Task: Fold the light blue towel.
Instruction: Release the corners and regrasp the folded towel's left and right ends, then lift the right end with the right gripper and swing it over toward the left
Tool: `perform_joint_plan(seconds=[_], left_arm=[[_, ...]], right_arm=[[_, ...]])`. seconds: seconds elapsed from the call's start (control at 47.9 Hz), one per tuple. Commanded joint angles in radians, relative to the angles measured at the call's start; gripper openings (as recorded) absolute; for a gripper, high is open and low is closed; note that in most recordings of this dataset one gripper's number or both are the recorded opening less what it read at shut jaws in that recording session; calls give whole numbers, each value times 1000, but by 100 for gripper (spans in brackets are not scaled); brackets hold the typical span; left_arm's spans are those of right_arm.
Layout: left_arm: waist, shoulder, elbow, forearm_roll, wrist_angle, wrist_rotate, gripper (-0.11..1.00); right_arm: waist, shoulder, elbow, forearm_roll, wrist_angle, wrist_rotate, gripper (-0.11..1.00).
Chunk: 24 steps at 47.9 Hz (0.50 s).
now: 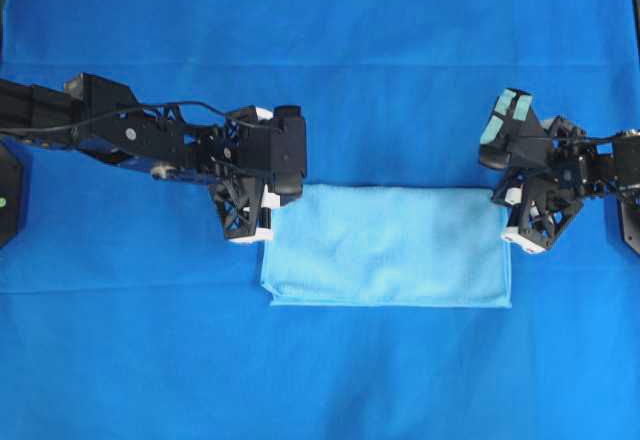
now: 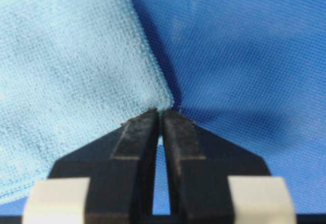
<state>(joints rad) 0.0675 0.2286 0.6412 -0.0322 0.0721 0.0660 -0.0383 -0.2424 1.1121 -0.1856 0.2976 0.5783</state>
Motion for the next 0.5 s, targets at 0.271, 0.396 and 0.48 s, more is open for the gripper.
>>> perform_joint_plan(seconds=[0.271, 0.396, 0.48], left_arm=[[-11, -34, -49, 3, 146, -3, 4], [-11, -103, -69, 3, 201, -3, 4], [-12, -155, -83, 3, 236, -3, 4]], right_arm=[[2, -54, -17, 3, 20, 5, 3], [6, -135, -41, 9, 100, 5, 3], [8, -202, -66, 11, 179, 6, 3]])
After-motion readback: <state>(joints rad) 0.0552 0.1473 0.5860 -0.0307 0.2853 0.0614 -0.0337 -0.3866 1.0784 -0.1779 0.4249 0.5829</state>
